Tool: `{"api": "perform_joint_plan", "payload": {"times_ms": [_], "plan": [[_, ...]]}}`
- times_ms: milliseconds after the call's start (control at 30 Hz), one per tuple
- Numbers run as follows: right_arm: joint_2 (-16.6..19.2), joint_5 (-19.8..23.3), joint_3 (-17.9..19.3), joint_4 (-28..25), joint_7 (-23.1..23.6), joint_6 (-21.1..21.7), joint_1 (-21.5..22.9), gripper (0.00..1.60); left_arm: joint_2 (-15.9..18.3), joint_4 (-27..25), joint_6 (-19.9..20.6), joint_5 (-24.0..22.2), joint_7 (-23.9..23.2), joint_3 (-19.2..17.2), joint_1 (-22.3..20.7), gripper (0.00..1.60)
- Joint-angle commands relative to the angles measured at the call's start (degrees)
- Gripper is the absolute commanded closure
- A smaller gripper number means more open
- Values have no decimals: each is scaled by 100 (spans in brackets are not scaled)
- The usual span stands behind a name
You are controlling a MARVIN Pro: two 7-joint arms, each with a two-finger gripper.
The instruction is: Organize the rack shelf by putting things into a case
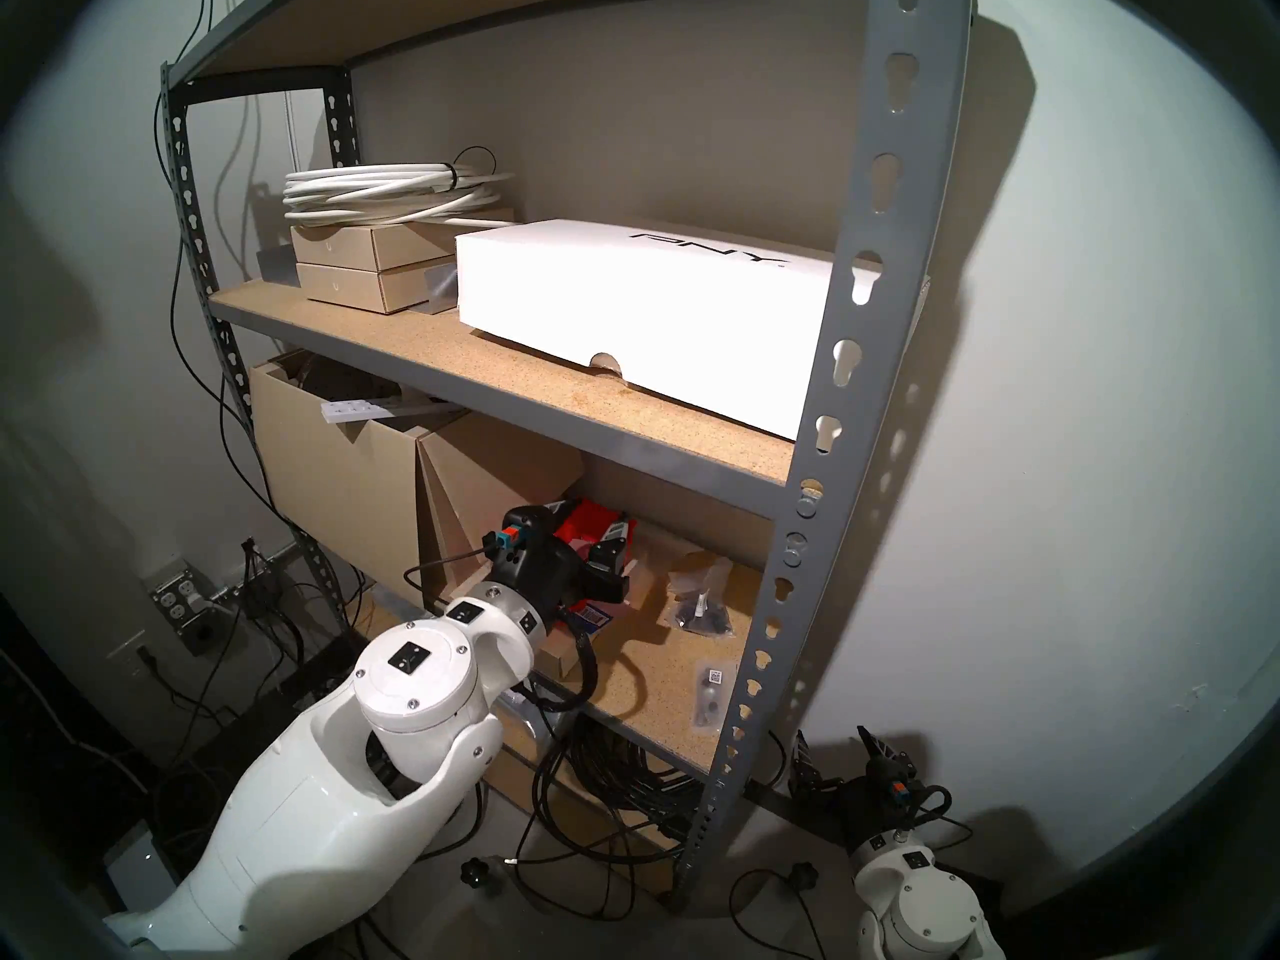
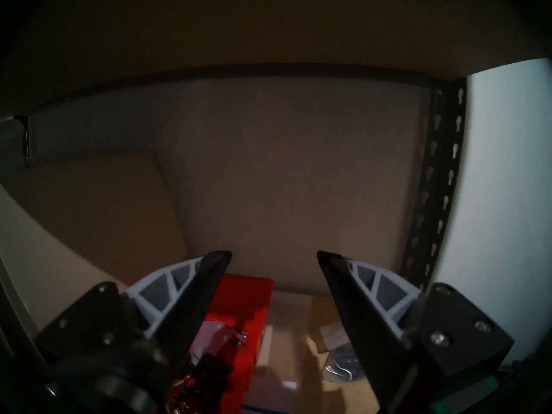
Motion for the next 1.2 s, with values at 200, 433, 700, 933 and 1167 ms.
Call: {"api": "perform_joint_plan", "payload": {"times_ms": [200, 433, 700, 933, 1167], "plan": [[-2, 2, -1, -99, -1, -8, 3, 0, 118, -455, -103, 180, 90, 343, 419, 35], [-2, 2, -1, -100, -1, -8, 2, 0, 178, -538, -88, 270, 140, 548, 542, 36], [-2, 1, -1, -102, -1, -6, 2, 0, 185, -441, -66, 325, 188, 680, 543, 38], [-2, 1, -1, -102, -1, -6, 2, 0, 226, -340, -87, 343, 162, 728, 518, 35], [-2, 2, -1, -102, -1, -6, 2, 0, 246, -341, -88, 330, 130, 726, 504, 30]]}}
